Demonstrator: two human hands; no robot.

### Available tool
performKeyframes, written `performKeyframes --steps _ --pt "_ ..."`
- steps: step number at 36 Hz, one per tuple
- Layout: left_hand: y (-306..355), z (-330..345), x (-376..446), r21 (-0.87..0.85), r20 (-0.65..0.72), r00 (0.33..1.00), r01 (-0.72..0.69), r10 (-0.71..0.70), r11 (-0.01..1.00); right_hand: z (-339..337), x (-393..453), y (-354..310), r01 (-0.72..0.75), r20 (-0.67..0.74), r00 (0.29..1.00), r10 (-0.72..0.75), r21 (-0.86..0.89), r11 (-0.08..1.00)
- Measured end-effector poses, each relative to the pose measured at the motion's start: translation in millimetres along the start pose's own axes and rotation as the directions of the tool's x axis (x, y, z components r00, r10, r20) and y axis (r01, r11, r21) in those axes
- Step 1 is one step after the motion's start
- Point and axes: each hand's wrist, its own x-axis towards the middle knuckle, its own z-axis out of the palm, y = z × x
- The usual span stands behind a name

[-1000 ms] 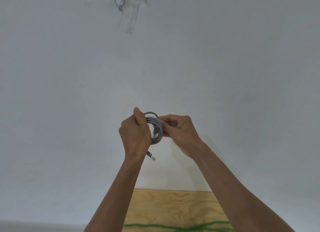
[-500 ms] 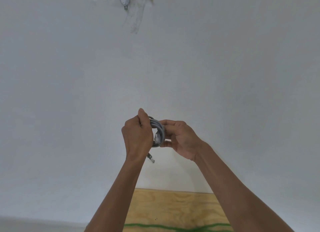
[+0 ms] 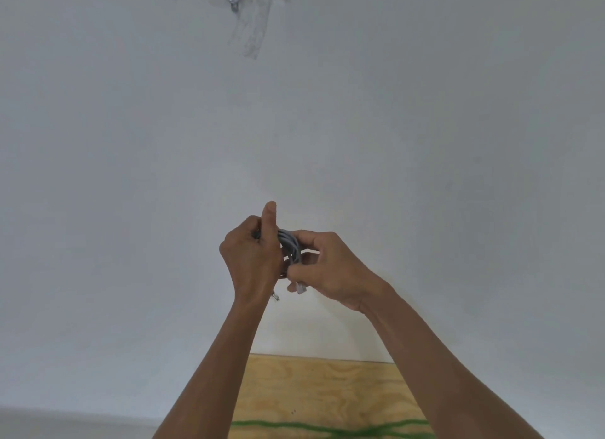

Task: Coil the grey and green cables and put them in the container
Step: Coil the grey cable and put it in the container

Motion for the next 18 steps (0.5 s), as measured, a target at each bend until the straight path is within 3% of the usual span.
performKeyframes --steps 10,15,18 --pt "-22 -2 3 0.210 0.046 0.998 -0.055 0.047 0.976 1 -14 1 -0.009 -0.132 0.990 -0.050 -0.415 0.910" --pt "-26 0 4 0.243 0.072 0.997 -0.054 0.038 0.969 6 -17 8 0.074 -0.219 0.939 -0.265 -0.624 0.778" --pt "-24 0 5 0.235 0.057 0.998 -0.040 0.027 0.971 16 -20 18 0.123 -0.336 0.868 -0.365 -0.568 0.814"
